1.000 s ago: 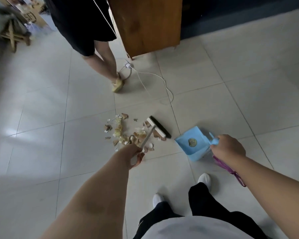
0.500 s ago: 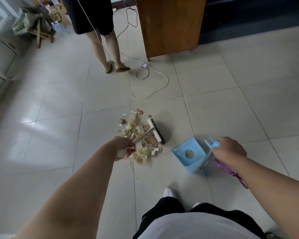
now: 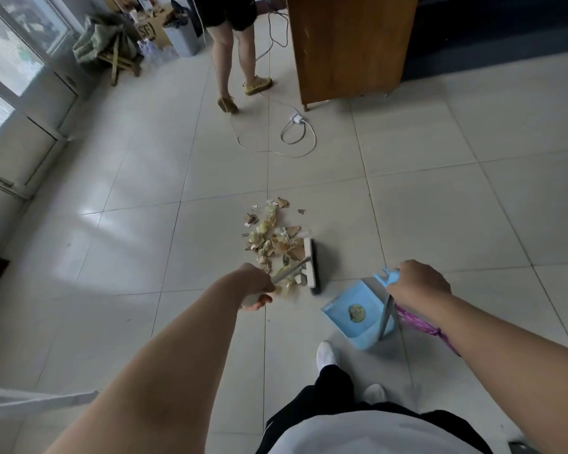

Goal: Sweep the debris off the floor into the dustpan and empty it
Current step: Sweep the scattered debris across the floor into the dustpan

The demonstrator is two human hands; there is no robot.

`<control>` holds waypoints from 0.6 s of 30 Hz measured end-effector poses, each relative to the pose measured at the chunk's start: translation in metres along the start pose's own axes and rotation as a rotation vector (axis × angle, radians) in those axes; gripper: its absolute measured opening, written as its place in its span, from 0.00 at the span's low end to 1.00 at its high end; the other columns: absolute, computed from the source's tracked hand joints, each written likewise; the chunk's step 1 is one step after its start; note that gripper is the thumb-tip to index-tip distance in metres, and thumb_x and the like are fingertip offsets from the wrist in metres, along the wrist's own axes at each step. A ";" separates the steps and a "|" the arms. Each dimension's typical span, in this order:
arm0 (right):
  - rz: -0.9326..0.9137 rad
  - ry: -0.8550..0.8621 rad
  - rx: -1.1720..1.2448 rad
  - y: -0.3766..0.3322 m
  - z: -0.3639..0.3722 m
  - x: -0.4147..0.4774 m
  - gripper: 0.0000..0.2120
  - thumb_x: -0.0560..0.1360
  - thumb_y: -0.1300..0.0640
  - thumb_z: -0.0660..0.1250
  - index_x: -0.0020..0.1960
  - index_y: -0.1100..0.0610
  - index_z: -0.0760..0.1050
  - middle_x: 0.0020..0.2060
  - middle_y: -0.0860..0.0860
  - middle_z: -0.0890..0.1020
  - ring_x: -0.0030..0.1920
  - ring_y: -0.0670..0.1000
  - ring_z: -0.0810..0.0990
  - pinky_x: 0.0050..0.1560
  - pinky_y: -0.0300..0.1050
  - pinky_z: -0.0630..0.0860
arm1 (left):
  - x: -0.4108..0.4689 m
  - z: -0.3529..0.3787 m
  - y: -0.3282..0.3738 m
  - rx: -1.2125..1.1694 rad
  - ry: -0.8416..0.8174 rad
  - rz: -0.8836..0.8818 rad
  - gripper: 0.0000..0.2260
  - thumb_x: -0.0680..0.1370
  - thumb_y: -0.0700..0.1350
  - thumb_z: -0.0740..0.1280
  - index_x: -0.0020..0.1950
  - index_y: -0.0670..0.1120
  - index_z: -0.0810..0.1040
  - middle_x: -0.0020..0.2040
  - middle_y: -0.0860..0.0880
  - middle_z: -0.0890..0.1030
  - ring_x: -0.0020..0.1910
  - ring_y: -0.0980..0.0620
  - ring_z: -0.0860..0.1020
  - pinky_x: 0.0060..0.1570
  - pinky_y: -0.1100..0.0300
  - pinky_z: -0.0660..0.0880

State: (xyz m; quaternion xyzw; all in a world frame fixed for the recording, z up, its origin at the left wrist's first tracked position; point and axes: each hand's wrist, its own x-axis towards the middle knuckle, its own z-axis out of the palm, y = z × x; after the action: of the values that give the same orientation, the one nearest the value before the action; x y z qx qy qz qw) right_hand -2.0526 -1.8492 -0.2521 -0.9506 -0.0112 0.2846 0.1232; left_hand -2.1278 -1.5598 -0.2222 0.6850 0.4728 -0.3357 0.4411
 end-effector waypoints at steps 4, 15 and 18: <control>-0.052 -0.022 -0.046 -0.006 -0.001 -0.008 0.03 0.71 0.57 0.66 0.42 0.55 0.72 0.38 0.51 0.77 0.42 0.56 0.77 0.36 0.41 0.69 | -0.018 -0.023 -0.021 -0.178 0.036 0.009 0.12 0.78 0.35 0.66 0.61 0.40 0.74 0.35 0.41 0.78 0.20 0.52 0.72 0.20 0.67 0.70; -0.192 -0.025 -0.127 -0.065 0.009 -0.008 0.04 0.71 0.60 0.63 0.45 0.55 0.72 0.41 0.51 0.77 0.42 0.55 0.77 0.37 0.42 0.69 | -0.053 -0.078 -0.052 -0.245 0.109 -0.019 0.07 0.79 0.35 0.60 0.42 0.41 0.72 0.35 0.48 0.73 0.27 0.57 0.72 0.21 0.70 0.70; -0.204 -0.018 -0.126 -0.080 0.011 -0.003 0.05 0.71 0.60 0.63 0.46 0.55 0.72 0.45 0.53 0.80 0.43 0.56 0.77 0.39 0.42 0.70 | -0.038 -0.090 -0.053 -0.202 0.144 -0.075 0.08 0.79 0.32 0.59 0.40 0.34 0.73 0.36 0.41 0.75 0.28 0.51 0.71 0.17 0.71 0.68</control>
State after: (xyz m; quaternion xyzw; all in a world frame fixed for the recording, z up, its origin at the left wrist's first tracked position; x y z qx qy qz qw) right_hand -2.0572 -1.7696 -0.2399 -0.9477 -0.1268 0.2780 0.0917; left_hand -2.1864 -1.4819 -0.1693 0.6411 0.5600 -0.2527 0.4600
